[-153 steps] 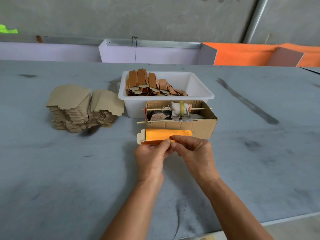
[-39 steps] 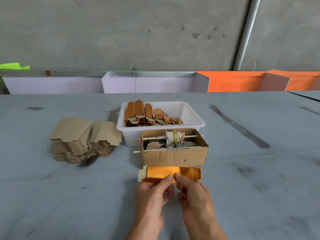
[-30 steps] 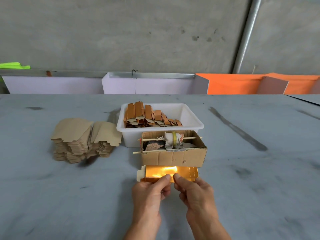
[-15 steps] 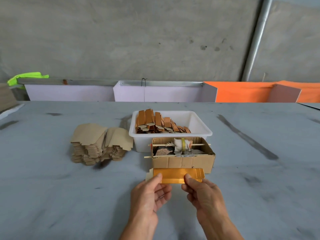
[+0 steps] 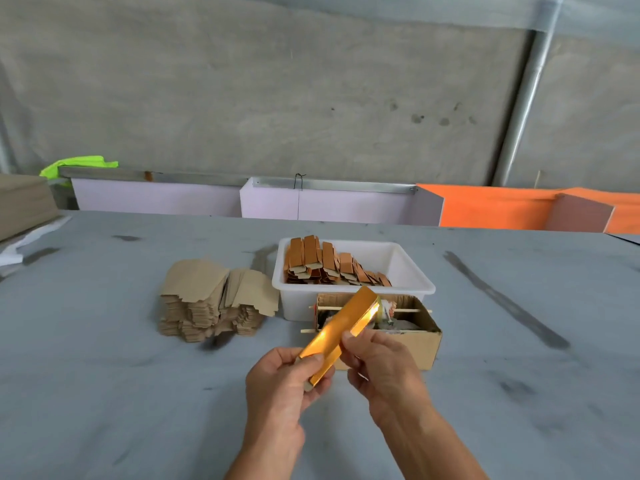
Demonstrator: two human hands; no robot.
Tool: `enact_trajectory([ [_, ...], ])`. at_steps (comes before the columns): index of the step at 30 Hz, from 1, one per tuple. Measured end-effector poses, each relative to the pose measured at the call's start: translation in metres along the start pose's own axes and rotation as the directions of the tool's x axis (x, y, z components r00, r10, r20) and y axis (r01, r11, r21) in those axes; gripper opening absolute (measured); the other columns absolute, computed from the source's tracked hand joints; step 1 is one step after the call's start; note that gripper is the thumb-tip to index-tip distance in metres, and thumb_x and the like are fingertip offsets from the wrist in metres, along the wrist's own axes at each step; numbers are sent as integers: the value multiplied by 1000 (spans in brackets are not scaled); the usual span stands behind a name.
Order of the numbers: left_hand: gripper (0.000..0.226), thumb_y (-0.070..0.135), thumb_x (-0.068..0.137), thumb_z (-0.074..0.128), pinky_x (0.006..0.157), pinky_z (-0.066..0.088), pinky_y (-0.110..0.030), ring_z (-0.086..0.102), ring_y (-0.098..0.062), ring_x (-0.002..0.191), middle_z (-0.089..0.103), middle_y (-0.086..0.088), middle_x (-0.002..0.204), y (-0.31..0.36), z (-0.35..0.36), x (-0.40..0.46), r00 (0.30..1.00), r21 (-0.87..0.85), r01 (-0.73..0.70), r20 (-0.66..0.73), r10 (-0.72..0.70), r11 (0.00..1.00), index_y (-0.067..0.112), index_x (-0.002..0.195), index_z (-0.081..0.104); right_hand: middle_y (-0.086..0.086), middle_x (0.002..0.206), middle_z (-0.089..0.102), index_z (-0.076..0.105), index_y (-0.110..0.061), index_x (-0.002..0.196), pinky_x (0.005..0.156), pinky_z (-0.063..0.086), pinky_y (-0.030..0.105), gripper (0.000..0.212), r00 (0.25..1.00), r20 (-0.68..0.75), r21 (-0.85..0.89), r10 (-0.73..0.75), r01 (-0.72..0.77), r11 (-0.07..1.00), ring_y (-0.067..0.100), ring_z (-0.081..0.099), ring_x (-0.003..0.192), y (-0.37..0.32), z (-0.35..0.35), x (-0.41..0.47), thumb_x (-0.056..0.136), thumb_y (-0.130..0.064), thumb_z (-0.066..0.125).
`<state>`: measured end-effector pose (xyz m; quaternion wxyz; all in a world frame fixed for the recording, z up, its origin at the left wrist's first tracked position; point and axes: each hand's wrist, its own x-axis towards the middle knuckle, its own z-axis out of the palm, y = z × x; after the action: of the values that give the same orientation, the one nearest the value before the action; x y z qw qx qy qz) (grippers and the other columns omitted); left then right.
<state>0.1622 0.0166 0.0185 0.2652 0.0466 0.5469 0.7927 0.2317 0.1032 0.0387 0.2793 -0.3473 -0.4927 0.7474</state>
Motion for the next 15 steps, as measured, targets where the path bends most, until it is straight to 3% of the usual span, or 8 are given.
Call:
enact_trajectory([
  [6, 13, -7, 75, 70, 47, 53, -28, 68, -29, 56, 70, -20, 74, 4, 5, 2, 999, 34, -26, 21, 25, 999, -3, 84, 61, -1, 52, 63, 60, -10, 64, 61, 40, 28, 21, 996, -69, -95, -55, 48, 994, 12, 57, 57, -9, 5, 11, 81, -2, 68],
  [10, 8, -6, 78, 68, 46, 53, -27, 65, -25, 54, 70, -16, 69, 11, 7, 11, 995, 64, -97, 18, 96, 993, 1, 81, 66, -3, 49, 61, 56, -10, 63, 57, 40, 26, 23, 997, -59, -101, -47, 41, 994, 10, 58, 53, -19, 9, 17, 80, -2, 70],
  [15, 13, -8, 81, 64, 47, 52, -20, 69, -28, 69, 68, -16, 86, 28, 27, 33, 989, -28, -146, -32, 145, 989, 4, 83, 68, 3, 67, 69, 70, -11, 75, 57, 42, 25, 8, 991, 6, -225, -137, 135, 965, 13, 58, 63, -48, 12, 33, 83, -10, 70],
])
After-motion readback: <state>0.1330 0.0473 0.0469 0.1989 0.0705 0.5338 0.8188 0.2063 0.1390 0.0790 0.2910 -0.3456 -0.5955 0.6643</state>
